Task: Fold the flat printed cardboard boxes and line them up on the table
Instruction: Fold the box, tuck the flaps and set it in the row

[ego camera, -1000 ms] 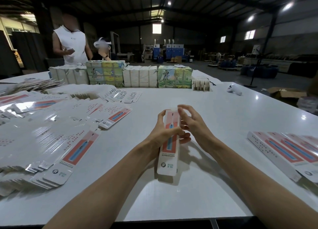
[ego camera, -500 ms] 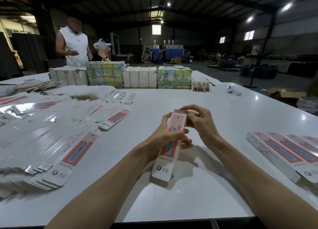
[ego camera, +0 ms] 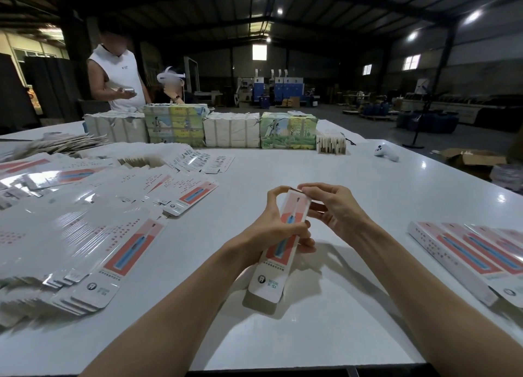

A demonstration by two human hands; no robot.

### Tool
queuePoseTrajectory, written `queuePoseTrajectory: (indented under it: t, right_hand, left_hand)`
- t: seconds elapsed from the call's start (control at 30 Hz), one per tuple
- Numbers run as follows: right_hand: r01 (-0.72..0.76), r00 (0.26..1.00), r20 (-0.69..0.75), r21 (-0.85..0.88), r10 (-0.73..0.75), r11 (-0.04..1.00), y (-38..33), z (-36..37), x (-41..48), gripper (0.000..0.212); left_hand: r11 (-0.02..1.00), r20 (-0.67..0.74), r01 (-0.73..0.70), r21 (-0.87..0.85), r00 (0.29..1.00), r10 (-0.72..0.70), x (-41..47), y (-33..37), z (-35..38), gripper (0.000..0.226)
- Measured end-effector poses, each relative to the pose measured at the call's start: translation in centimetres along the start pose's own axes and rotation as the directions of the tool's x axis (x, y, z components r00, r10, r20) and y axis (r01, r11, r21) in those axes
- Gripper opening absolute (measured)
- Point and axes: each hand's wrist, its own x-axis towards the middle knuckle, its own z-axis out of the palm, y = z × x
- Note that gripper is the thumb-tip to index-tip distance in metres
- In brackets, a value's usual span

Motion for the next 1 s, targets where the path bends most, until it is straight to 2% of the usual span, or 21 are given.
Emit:
queuePoseTrajectory:
  t: [0.13,0.4,0.63,0.8,0.9,1.0]
  right_hand:
    - [-0.015,1.000,-0.020,0.001,0.015,1.000,0.0,-0.1,0.0,0.015]
    - [-0.013,1.000,-0.001,-0.027,0.013,1.000,0.0,-0.2,-0.1,0.017]
    - [-0.031,0.998,0.048,-0.028,0.032,0.999,-0.2,-0.4,-0.2,0.019]
    - [0.004,0.994,0.105,0.039,-0.008,0.999,0.2,0.4,-0.1,0.024]
    - [0.049,0.996,0.073,0.002,-0.049,0.999,0.6,0.9,-0.2,0.028]
    - [0.089,0.988,0.126,-0.011,-0.087,0.996,1.0,1.1,-0.5,0.032]
  left_hand:
    - [1.000,0.022,-0.018,-0.018,1.000,0.019,-0.1,0.3,0.1,0.101]
    - [0.998,0.044,-0.052,0.021,0.998,0.051,-0.6,0.4,0.3,0.097]
    - [0.999,0.035,-0.019,-0.033,0.999,0.020,-0.9,0.5,0.4,0.090]
    - [0.997,-0.035,-0.047,-0.065,0.998,0.045,-0.4,0.2,0.0,0.085]
    - [0.993,-0.053,-0.036,-0.116,0.998,0.030,-0.1,0.1,-0.1,0.084]
    - [0.989,-0.061,-0.024,-0.148,0.998,0.015,0.0,-0.1,-0.3,0.085]
